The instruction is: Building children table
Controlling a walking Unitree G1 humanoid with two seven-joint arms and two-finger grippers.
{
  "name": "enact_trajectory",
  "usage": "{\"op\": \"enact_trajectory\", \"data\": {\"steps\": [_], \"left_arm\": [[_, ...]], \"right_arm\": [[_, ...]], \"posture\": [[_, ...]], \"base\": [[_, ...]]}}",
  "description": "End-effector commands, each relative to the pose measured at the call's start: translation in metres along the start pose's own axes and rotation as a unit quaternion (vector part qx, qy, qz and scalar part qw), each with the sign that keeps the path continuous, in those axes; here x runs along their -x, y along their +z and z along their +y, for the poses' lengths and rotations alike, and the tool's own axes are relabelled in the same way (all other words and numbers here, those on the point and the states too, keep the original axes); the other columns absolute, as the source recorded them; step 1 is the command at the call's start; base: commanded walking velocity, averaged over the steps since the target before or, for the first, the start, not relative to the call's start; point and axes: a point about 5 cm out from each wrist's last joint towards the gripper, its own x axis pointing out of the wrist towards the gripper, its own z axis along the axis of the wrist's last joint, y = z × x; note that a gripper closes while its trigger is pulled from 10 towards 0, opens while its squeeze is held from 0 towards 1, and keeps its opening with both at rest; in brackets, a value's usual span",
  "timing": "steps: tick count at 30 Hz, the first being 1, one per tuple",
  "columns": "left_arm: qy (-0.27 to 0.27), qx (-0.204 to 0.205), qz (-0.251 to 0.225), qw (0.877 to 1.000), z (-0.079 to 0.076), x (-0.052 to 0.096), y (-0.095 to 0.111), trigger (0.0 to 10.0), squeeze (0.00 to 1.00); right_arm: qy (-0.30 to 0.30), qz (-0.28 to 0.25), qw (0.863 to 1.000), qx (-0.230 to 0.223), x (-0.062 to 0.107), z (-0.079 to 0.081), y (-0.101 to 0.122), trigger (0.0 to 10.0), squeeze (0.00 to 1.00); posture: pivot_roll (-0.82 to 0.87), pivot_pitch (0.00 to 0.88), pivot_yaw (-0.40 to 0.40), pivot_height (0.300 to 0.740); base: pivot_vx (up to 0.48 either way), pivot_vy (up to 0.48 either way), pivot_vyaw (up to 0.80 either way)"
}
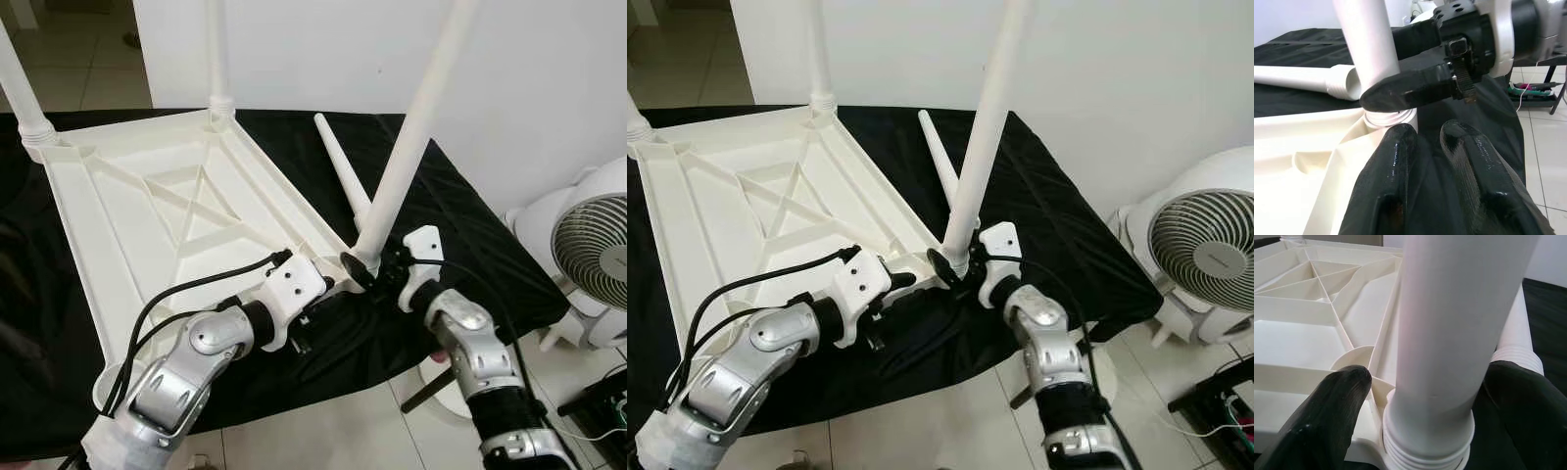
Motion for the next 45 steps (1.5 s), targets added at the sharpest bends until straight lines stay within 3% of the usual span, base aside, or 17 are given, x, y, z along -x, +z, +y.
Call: {"op": "enact_trajectory", "data": {"steps": [1,6,17,18,19,30,31,36,45], "left_arm": [[-0.017,-0.003,0.000,1.000,-0.002,-0.001,-0.001,10.0,0.00],[-0.018,-0.005,0.000,1.000,0.000,-0.001,-0.001,10.0,0.00],[-0.018,-0.008,-0.001,1.000,0.002,-0.002,0.001,10.0,0.00],[-0.017,-0.008,-0.001,1.000,0.002,-0.002,0.001,10.0,0.00],[-0.016,-0.008,0.000,1.000,0.002,-0.001,0.001,10.0,0.00],[-0.008,-0.005,0.000,1.000,0.002,0.000,0.002,10.0,0.00],[-0.008,-0.003,0.000,1.000,0.002,0.001,0.001,10.0,0.00],[-0.011,0.000,-0.001,1.000,0.000,0.000,0.002,10.0,0.00],[-0.020,0.007,-0.002,1.000,-0.005,-0.001,0.002,10.0,0.00]], "right_arm": [[0.010,0.005,1.000,0.006,0.002,-0.009,-0.003,10.0,0.00],[0.027,0.013,0.999,0.021,-0.006,-0.017,-0.004,10.0,0.00],[0.076,0.028,0.996,0.029,-0.028,-0.012,-0.007,10.0,0.00],[0.076,0.029,0.996,0.033,-0.030,-0.012,-0.008,4.2,0.00],[0.077,0.030,0.996,0.029,-0.031,-0.012,-0.009,0.0,0.00],[0.061,0.034,0.997,0.015,-0.028,-0.017,-0.016,0.0,0.00],[0.040,0.030,0.999,0.008,-0.028,-0.020,-0.015,10.0,0.00],[-0.025,0.030,0.999,0.006,-0.029,-0.026,-0.014,10.0,0.00],[-0.149,0.038,0.988,-0.008,-0.031,-0.014,-0.019,10.0,0.00]], "posture": [[0.11,0.000,-0.118,0.740],[0.11,0.000,-0.113,0.740],[0.12,0.000,-0.110,0.740],[0.12,0.000,-0.111,0.740],[0.13,0.000,-0.114,0.740],[0.13,0.000,-0.120,0.740],[0.12,0.000,-0.118,0.740],[0.11,0.001,-0.115,0.740],[0.09,0.028,-0.109,0.740]], "base": [[0.000,0.000,0.00],[0.000,0.000,0.00],[0.000,0.000,0.00],[0.000,0.000,0.00],[0.000,0.000,0.00],[0.000,0.000,0.00],[0.000,0.000,0.00],[0.000,0.000,0.00],[0.000,0.000,0.00]]}}
